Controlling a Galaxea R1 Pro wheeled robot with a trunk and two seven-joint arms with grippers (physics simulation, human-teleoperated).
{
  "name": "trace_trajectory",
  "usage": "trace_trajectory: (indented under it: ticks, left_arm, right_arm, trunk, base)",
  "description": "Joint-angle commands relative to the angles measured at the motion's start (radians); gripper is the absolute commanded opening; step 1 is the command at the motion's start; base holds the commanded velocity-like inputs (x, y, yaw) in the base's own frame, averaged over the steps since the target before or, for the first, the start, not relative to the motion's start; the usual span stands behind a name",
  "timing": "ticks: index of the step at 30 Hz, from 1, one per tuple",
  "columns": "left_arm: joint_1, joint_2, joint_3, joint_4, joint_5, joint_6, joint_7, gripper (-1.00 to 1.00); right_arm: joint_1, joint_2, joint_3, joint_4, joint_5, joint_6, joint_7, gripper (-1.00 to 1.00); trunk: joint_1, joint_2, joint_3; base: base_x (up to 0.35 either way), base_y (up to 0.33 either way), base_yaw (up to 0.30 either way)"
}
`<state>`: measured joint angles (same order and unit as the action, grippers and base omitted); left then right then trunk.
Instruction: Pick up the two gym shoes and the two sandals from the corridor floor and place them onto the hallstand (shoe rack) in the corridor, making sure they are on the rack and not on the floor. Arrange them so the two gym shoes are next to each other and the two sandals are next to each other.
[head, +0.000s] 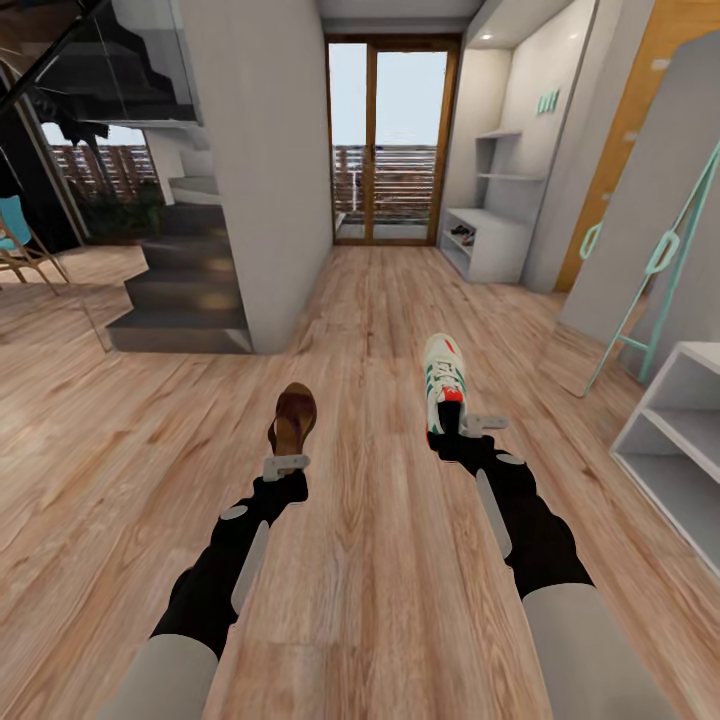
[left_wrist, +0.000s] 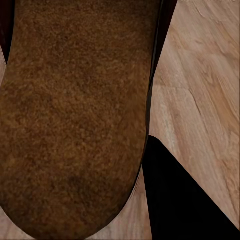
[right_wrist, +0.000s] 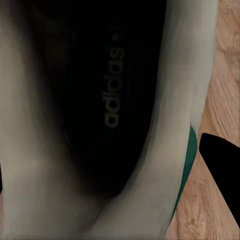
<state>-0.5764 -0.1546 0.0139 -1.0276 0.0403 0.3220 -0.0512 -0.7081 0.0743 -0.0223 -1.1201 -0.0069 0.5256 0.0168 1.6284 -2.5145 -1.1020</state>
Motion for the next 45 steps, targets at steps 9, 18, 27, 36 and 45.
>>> trace_trajectory:
  ticks: [9,18,27,36,45]
  left_arm:
    - [0.0,-0.001,0.001,-0.002,0.001,0.006,-0.004,-1.0]
    - [0.0,-0.001,0.001,-0.002,0.001,0.006,-0.004,-1.0]
    - [0.0,0.0,0.001,-0.002,0.001,0.006,-0.004,-1.0]
    - [0.0,0.0,0.001,-0.002,0.001,0.006,-0.004,-1.0]
    - [0.0,-0.001,0.001,-0.002,0.001,0.006,-0.004,-1.0]
  right_arm:
    - [0.0,0.001,-0.002,-0.001,-0.001,0.005,0.002,-1.0]
    - [0.0,0.001,-0.002,-0.001,-0.001,0.005,0.002,-1.0]
    - [-0.001,0.001,-0.002,-0.001,-0.003,0.005,0.002,-1.0]
    - [0.0,0.001,-0.002,-0.001,-0.002,0.005,0.002,-1.0]
    - [0.0,0.001,-0.002,-0.001,-0.002,0.005,0.002,-1.0]
  trunk:
    - [0.0,0.0,-0.001]
    - [0.0,0.0,0.002]
    - [0.0,0.0,0.003]
    - [0.0,0.0,0.006]
    - [0.0,0.0,0.013]
  base:
    - [0.347,0.0,0.0]
    - [0.348,0.0,0.0]
    - [0.347,0.0,0.0]
    - [0.347,0.0,0.0]
    - [0.347,0.0,0.0]
